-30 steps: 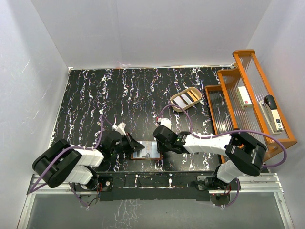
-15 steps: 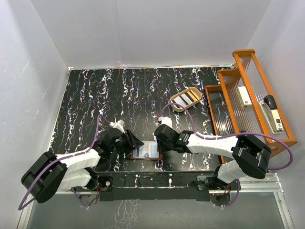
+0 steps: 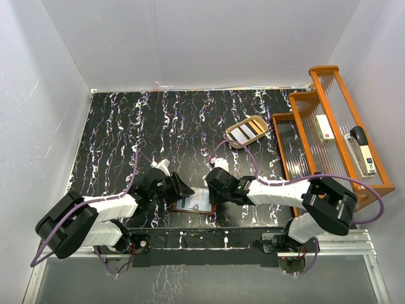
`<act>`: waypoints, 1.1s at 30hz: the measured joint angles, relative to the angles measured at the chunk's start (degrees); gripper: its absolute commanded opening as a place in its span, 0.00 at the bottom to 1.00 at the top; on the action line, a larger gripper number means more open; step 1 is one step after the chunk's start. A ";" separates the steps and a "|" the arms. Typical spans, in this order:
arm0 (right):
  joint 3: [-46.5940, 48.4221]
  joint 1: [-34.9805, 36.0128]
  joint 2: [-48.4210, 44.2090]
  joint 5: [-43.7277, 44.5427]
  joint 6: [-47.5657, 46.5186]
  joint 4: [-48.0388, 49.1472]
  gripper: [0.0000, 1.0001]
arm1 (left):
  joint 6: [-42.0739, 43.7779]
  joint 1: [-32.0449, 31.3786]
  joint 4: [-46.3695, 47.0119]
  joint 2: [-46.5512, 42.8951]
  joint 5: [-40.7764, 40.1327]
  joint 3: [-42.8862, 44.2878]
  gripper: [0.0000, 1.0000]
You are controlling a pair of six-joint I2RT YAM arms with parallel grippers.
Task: Put the credit cards into the card holder
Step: Insert the credit card into the card holder.
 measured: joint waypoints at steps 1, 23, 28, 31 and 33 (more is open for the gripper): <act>-0.11 -0.04 0.00 -0.07 -0.02 0.42 0.27 | -0.13 -0.20 0.24 0.55 0.22 0.24 0.33; -3.26 -0.20 -0.96 -1.64 -1.57 7.30 0.27 | -2.93 -5.14 2.25 6.23 -0.57 2.54 0.25; -3.50 -0.20 -1.22 -1.66 -1.88 7.50 0.29 | -2.95 -5.20 1.66 5.27 -0.98 2.71 0.29; -3.50 -0.20 -2.03 -1.68 -2.03 6.80 0.30 | -2.97 -5.29 -0.50 2.73 -2.10 2.71 0.34; -3.50 -0.20 -3.91 -1.68 -2.03 5.53 0.30 | -2.89 -5.33 -2.54 0.17 -3.10 2.73 0.37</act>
